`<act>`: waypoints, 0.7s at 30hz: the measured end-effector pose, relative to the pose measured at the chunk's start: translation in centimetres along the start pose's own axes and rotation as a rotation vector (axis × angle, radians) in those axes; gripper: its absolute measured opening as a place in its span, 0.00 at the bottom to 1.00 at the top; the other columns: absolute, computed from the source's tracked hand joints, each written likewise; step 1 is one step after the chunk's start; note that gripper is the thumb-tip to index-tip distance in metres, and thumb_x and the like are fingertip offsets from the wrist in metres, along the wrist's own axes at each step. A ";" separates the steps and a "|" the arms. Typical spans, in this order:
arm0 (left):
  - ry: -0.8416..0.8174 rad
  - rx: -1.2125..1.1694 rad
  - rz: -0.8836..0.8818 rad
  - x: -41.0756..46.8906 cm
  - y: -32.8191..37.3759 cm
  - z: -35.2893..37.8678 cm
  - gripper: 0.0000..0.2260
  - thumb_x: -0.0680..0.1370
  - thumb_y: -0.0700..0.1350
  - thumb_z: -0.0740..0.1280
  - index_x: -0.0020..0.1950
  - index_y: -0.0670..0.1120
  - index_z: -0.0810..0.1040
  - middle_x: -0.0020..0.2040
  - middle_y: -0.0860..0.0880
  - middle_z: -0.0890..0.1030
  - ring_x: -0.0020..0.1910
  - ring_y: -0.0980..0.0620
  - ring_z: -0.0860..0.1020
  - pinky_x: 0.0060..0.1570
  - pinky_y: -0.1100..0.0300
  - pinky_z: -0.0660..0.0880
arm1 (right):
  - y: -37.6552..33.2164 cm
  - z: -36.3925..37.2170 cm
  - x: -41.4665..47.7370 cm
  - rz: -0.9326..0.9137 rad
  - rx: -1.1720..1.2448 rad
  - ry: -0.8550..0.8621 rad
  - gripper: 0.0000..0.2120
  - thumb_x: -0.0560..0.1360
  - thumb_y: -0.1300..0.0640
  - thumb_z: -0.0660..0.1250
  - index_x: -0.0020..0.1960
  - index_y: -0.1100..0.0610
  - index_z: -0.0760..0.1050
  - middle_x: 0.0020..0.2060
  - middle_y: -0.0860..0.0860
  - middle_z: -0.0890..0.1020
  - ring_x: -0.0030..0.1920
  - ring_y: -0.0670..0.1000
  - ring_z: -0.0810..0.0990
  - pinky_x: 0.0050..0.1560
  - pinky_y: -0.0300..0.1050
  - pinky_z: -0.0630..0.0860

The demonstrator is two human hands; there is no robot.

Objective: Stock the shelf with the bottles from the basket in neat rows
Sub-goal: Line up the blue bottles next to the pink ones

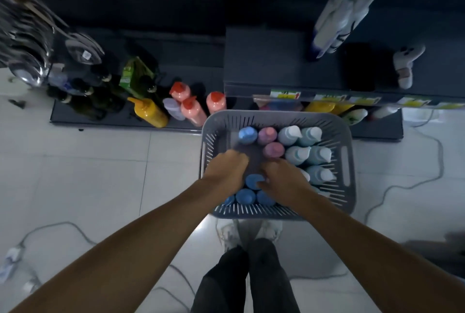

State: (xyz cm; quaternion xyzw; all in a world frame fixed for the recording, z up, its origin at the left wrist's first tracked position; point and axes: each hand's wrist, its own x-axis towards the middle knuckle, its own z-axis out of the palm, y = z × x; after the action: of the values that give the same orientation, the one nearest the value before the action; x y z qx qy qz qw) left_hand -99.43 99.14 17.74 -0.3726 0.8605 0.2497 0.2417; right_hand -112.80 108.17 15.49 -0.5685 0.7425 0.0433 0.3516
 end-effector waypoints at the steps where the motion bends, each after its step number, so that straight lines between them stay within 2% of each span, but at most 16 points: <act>1: -0.004 0.023 0.001 0.5 -0.2 0.9 0.11 0.77 0.39 0.67 0.59 0.44 0.80 0.55 0.41 0.81 0.54 0.38 0.82 0.52 0.48 0.80 | 0.2 0.9 0.5 0.008 0.003 -0.025 0.12 0.77 0.50 0.66 0.56 0.56 0.77 0.55 0.57 0.80 0.57 0.61 0.79 0.47 0.50 0.76; 4: -0.012 0.090 -0.007 1.5 -0.6 2.9 0.11 0.77 0.39 0.68 0.59 0.45 0.79 0.58 0.43 0.79 0.57 0.38 0.81 0.51 0.48 0.77 | 0.6 2.9 1.3 0.031 0.018 -0.049 0.14 0.77 0.55 0.65 0.62 0.53 0.78 0.58 0.56 0.80 0.58 0.62 0.79 0.50 0.53 0.78; 6: -0.032 0.100 -0.017 1.8 -0.7 3.8 0.11 0.76 0.38 0.69 0.58 0.44 0.79 0.58 0.43 0.78 0.58 0.37 0.80 0.51 0.48 0.77 | 0.8 3.7 1.6 0.025 -0.018 -0.034 0.16 0.76 0.56 0.66 0.62 0.53 0.78 0.59 0.55 0.80 0.58 0.62 0.80 0.49 0.51 0.77; 13: -0.046 0.076 -0.050 2.4 -0.9 5.5 0.08 0.77 0.37 0.67 0.56 0.41 0.79 0.58 0.42 0.78 0.56 0.35 0.80 0.45 0.49 0.73 | 1.0 5.1 2.6 0.000 -0.041 0.013 0.15 0.74 0.57 0.67 0.61 0.53 0.77 0.58 0.53 0.77 0.57 0.59 0.79 0.49 0.51 0.77; 17: -0.016 0.093 -0.057 2.7 -0.9 5.6 0.07 0.78 0.37 0.66 0.55 0.42 0.78 0.56 0.42 0.78 0.55 0.37 0.80 0.45 0.49 0.73 | 1.0 5.7 3.2 -0.010 -0.083 0.050 0.11 0.76 0.57 0.67 0.58 0.53 0.78 0.56 0.52 0.79 0.56 0.57 0.80 0.47 0.50 0.76; 21: -0.015 0.065 -0.078 2.9 -0.8 4.7 0.05 0.75 0.38 0.68 0.51 0.42 0.79 0.53 0.41 0.81 0.53 0.36 0.81 0.42 0.52 0.71 | 1.0 5.1 3.7 0.002 -0.077 0.093 0.10 0.74 0.56 0.67 0.54 0.54 0.80 0.52 0.54 0.82 0.54 0.59 0.81 0.45 0.50 0.76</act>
State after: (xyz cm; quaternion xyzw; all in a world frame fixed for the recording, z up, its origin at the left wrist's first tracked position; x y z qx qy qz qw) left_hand -99.49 99.96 12.23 -0.3961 0.8510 0.2147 0.2697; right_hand -111.66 107.87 9.28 -0.5821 0.7565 0.0458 0.2945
